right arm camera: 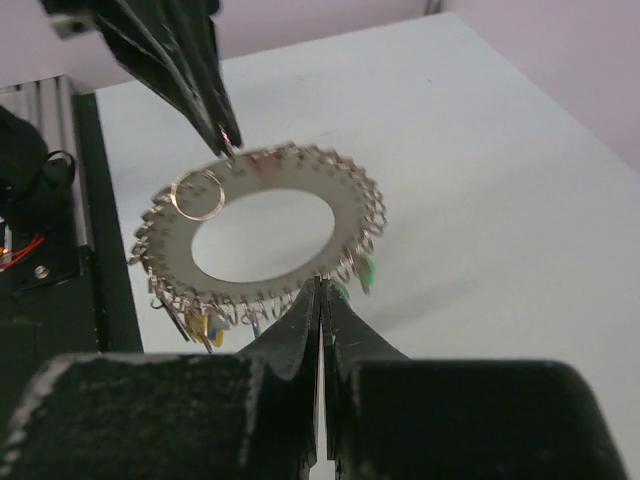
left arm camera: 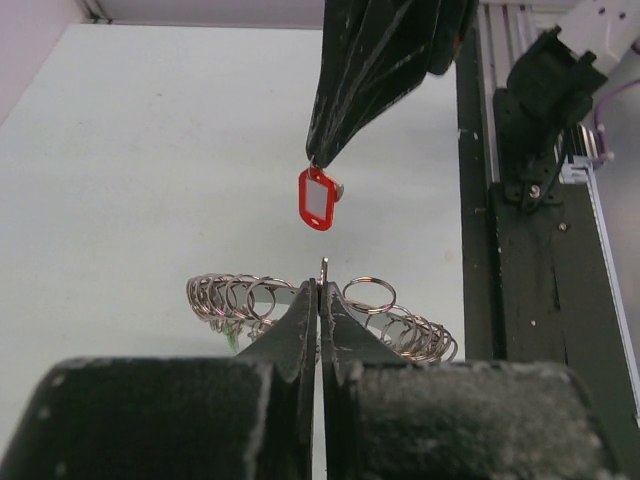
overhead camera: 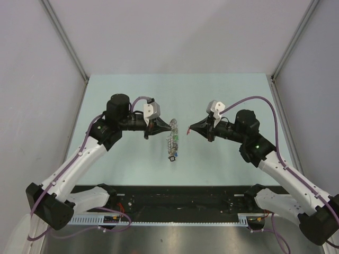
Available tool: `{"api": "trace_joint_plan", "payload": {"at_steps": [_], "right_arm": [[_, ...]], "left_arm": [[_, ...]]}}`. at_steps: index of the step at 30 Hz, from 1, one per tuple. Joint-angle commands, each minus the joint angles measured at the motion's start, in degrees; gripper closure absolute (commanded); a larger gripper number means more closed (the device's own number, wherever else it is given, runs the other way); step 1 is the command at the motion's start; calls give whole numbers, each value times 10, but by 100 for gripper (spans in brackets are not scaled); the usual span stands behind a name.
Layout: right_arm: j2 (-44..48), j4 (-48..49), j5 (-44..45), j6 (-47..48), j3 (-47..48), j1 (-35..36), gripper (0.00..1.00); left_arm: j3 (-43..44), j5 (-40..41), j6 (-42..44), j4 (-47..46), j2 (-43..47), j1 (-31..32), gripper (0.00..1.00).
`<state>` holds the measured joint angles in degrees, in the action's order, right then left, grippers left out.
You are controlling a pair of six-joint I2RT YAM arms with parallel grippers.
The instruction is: Put the keys on the keyring
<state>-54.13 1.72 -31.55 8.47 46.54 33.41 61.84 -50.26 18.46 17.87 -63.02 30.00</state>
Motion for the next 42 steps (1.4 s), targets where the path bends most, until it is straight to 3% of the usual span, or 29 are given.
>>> {"api": "trace_joint_plan", "payload": {"at_steps": [1, 9, 19, 42], "right_arm": [[1, -9, -82, 56, 44, 21, 100], [1, -31, -41, 110, 64, 80, 100], [3, -54, -17, 116, 63, 107, 100], [17, -33, 67, 103, 55, 156, 100]], "left_arm": [[10, -77, 72, 13, 9, 4, 100], [-66, -111, 5, -87, 44, 8, 100], [-119, -89, -75, -215, 67, 22, 100], [-132, -66, -101, -247, 78, 34, 100]]}}
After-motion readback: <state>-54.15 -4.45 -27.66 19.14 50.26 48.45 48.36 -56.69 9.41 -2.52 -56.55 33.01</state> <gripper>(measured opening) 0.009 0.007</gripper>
